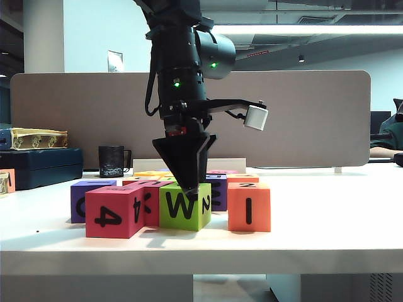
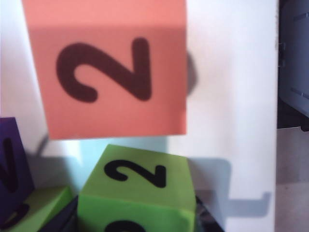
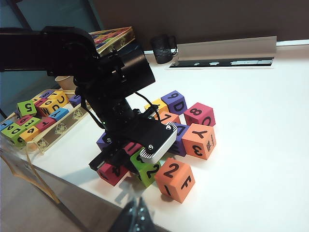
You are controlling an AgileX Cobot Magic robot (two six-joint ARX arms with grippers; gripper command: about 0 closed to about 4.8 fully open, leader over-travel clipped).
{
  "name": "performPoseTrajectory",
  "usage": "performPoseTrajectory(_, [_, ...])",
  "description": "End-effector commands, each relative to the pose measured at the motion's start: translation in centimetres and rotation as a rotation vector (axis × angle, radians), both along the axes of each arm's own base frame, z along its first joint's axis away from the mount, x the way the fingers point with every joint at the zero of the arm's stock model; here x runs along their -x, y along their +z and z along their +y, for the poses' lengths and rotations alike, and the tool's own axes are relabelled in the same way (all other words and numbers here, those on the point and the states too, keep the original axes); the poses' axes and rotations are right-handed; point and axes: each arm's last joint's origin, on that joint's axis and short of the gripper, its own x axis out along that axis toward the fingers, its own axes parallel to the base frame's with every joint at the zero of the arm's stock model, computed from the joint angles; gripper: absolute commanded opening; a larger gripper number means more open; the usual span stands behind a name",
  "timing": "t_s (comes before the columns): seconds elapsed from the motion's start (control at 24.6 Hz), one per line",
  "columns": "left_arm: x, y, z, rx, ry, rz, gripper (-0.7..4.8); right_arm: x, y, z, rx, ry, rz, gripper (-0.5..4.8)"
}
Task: Select the appropriate blocks from the scattered letter blocks on the table and arrange them in a row to spell out "23".
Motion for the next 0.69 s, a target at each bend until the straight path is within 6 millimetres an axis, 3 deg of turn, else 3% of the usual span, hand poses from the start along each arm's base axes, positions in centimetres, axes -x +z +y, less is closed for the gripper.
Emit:
performPoseTrajectory(0.04, [0.0, 0.2, 0.0, 0.005, 0.030, -0.002, 2.73, 0.0, 0.3, 0.0, 0.001, -0.003, -0.019, -0.01])
performPoseTrajectory(0.28, [-0.8, 1.6, -0.1, -0.137, 0.182, -0.223, 2.64, 0.0, 0.3, 0.0, 0.001, -0.003, -0.019, -0.01])
performPoseTrajectory(0.37, [-1.1, 2.9, -0.4, -0.098, 0.252, -0.256, 2.36, 0.0, 0.3, 0.0, 0.001, -0.003, -0.019, -0.01])
performPoseTrajectory(0.69, [-1.6, 8.8, -1.5, 0.223, 0.572, -0.194, 2.36, 0.0, 0.3, 0.0, 0.001, -0.003, -0.020, -0.01])
